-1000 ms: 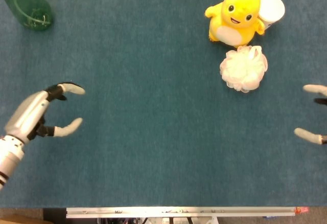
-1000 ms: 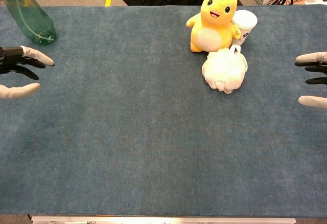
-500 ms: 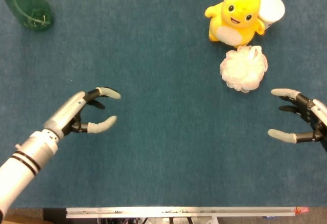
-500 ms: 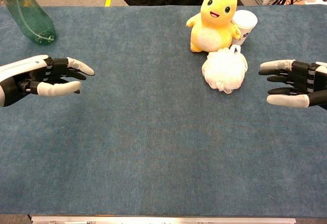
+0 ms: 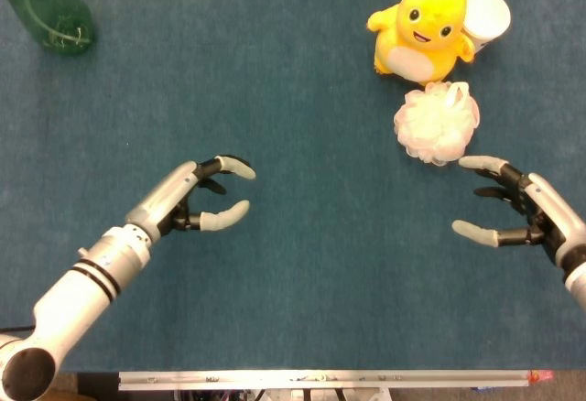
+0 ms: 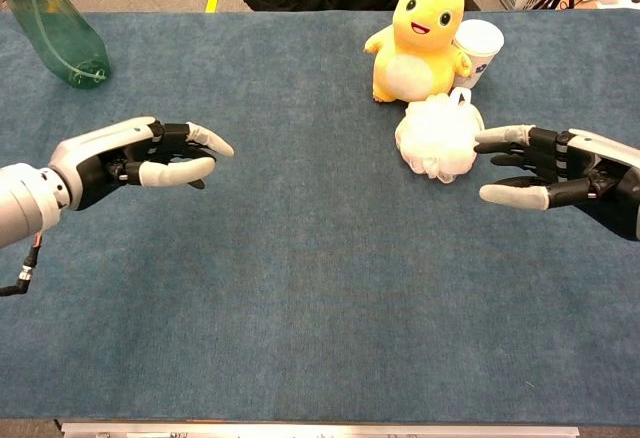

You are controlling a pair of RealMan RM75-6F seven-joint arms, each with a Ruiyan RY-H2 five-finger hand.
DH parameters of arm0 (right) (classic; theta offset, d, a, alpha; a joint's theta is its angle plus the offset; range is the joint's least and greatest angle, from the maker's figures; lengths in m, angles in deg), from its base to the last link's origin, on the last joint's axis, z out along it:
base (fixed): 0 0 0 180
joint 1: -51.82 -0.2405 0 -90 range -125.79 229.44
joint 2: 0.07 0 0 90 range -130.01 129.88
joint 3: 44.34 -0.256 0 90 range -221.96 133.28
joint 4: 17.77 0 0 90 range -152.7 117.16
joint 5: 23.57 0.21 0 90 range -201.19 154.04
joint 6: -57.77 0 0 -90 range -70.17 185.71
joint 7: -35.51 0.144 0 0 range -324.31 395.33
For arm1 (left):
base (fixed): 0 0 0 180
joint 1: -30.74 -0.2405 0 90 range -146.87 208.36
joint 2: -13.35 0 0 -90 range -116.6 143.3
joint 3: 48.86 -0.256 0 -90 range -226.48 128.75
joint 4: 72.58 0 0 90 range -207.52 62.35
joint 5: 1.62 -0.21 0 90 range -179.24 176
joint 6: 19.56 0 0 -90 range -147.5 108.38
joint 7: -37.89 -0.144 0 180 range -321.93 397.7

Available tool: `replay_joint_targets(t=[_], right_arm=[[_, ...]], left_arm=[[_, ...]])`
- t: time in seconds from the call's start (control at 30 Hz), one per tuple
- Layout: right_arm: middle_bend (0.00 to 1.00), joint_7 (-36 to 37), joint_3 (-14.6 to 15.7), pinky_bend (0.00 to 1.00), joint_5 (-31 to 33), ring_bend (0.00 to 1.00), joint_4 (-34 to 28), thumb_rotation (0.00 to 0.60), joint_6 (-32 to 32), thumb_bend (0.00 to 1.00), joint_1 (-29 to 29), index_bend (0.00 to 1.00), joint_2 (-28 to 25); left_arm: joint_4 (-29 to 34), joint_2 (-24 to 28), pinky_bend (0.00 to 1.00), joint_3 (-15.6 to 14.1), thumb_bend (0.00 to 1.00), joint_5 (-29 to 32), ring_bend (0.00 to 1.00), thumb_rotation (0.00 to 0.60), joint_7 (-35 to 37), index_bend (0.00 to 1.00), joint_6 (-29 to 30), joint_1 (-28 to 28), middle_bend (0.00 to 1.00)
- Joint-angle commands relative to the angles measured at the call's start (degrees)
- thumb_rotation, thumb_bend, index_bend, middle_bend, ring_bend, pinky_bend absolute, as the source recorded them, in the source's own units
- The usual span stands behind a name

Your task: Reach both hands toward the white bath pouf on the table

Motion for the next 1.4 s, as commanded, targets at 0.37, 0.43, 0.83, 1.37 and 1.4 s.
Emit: replay_joint_targets(t=[0.37,0.43,0.83,1.37,1.4], right_arm=[[0.15,-5.64,-1.94,0.17,6.51,0.07,0.36,0.600,-1.54,0.14,-2.25,0.21,5.94],[0.15,-6.80,-2.10,0.17,7.20,0.07,0.41,0.600,-1.88,0.17,-2.62,0.19,7.04],[0.15,-10.87,-3.34,0.17,10.26,0.07,0.85,0.600,-4.21,0.25,-3.57,0.19,11.74],[0.15,-14.48,-5.06,0.17,14.05,0.07,1.57,0.600,-4.70,0.23,-5.73,0.19,18.42],[0.15,-14.50,-5.13,0.17,14.27,0.07,1.68,0.600,-4.53,0.22,-5.85,0.19,18.71]], left_arm=[[-1.90,-6.76,0.20,2.37,0.31,8.13,0.08,0.542,-4.47,0.20,0.21,4.00,0.11],[-1.97,-7.19,0.20,2.89,0.31,9.04,0.07,0.582,-4.69,0.19,0.30,4.40,0.10],[-2.48,-9.04,0.20,4.55,0.31,13.69,0.06,0.555,-6.31,0.19,0.80,6.18,0.10],[-3.40,-11.12,0.20,5.93,0.31,17.64,0.06,0.529,-7.20,0.19,0.84,7.71,0.09],[-3.41,-11.17,0.20,5.95,0.31,17.75,0.06,0.530,-7.24,0.19,0.84,7.75,0.09]])
